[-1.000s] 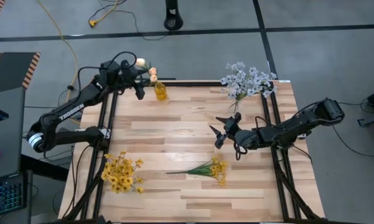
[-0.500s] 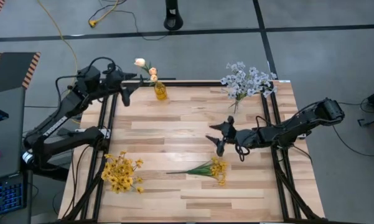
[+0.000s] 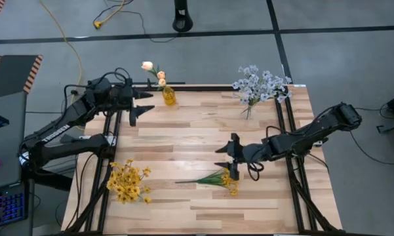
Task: Sort flowers into vase by color
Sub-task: Put the yellow flowers into the bottom transparent vase
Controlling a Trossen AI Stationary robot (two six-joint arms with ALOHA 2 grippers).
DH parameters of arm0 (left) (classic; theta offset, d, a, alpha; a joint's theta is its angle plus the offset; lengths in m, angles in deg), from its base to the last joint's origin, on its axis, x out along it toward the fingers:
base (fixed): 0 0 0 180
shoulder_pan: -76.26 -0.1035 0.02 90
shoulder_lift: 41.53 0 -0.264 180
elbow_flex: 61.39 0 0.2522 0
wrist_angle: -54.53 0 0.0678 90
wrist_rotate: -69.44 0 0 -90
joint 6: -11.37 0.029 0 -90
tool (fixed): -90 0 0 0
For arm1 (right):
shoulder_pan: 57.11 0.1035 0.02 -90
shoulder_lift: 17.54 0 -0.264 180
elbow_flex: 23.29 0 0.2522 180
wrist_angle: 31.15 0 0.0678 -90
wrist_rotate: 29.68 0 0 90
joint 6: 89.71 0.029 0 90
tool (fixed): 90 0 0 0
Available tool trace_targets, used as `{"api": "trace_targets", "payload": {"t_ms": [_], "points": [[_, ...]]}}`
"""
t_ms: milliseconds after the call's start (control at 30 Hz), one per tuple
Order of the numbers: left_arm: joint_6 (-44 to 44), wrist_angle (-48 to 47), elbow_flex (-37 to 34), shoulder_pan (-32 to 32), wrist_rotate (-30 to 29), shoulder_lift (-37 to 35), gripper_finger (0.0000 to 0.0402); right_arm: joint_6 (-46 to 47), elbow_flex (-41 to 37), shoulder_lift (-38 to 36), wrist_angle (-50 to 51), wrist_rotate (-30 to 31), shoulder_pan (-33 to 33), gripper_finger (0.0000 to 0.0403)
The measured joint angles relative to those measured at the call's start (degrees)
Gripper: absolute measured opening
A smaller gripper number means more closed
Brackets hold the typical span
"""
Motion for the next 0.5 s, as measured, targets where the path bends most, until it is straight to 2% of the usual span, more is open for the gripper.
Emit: {"api": "trace_targets", "payload": {"t_ms": [167,267,400,500], "points": [[0.22,0.16,-0.08,3.73,-0.07,0.02,0.0222,3.01,2.47,4.65,2.79,-0.92,2.04,0.0265],[0.17,0.17,-0.08,5.67,-0.27,0.02,0.0222,3.11,4.44,9.47,2.77,-3.63,2.64,0.0265],[0.09,0.20,-0.08,8.03,-2.39,0.15,0.0222,3.10,8.02,15.83,3.44,-7.39,2.94,0.0265],[-0.21,0.18,-0.08,9.73,-3.99,0.15,0.0222,2.00,11.60,20.10,7.22,-8.01,2.90,0.0265]]}}
